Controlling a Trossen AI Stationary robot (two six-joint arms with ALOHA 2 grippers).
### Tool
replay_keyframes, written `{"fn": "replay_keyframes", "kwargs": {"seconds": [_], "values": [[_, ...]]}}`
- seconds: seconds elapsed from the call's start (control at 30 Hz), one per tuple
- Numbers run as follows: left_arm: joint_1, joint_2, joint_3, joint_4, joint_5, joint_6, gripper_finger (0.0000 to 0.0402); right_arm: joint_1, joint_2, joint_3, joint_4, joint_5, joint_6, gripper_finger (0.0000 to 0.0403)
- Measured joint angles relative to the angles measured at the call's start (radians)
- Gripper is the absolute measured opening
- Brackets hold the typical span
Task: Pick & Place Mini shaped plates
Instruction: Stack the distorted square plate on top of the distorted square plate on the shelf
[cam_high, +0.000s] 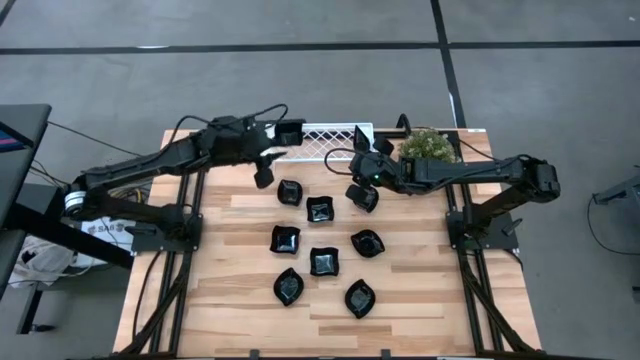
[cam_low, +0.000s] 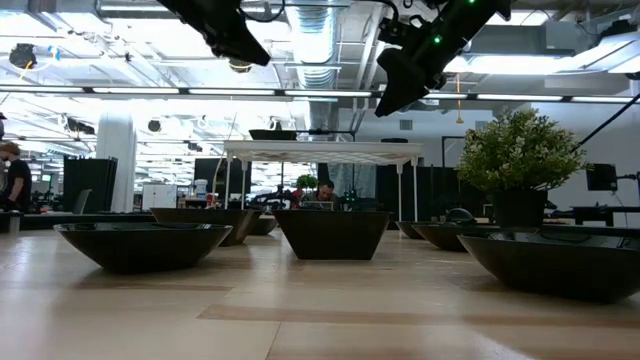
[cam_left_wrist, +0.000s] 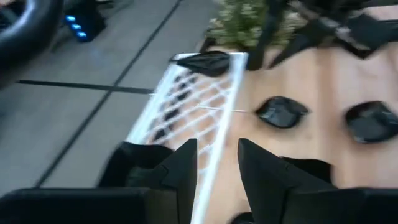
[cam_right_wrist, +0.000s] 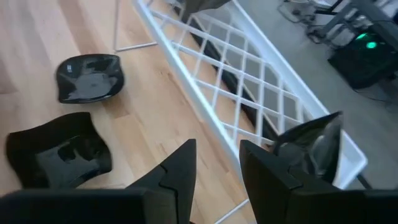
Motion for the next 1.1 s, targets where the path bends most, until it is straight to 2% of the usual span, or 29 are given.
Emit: {"fn": "replay_keyframes", "kwargs": {"seconds": [0.37,0.67,0.87,1.1], "values": [[-0.165,-0.072,-0.194,-0.014,0.009,-0.08,0.0118,0.036,0.0,0.0,-0.107,-0.024,-0.003,0.0118],[-0.276,-0.155,-0.283,-0.021,0.011,-0.1,0.0117,0.101,-0.001,0.0,-0.107,-0.025,0.043,0.0118],[-0.345,-0.214,-0.356,-0.022,0.111,-0.106,0.0117,0.125,-0.001,0.0,-0.099,-0.026,0.129,0.0118],[-0.457,-0.188,-0.396,-0.013,0.049,-0.203,0.0117,0.159,-0.001,0.0,-0.101,-0.026,0.182,0.0118]]}}
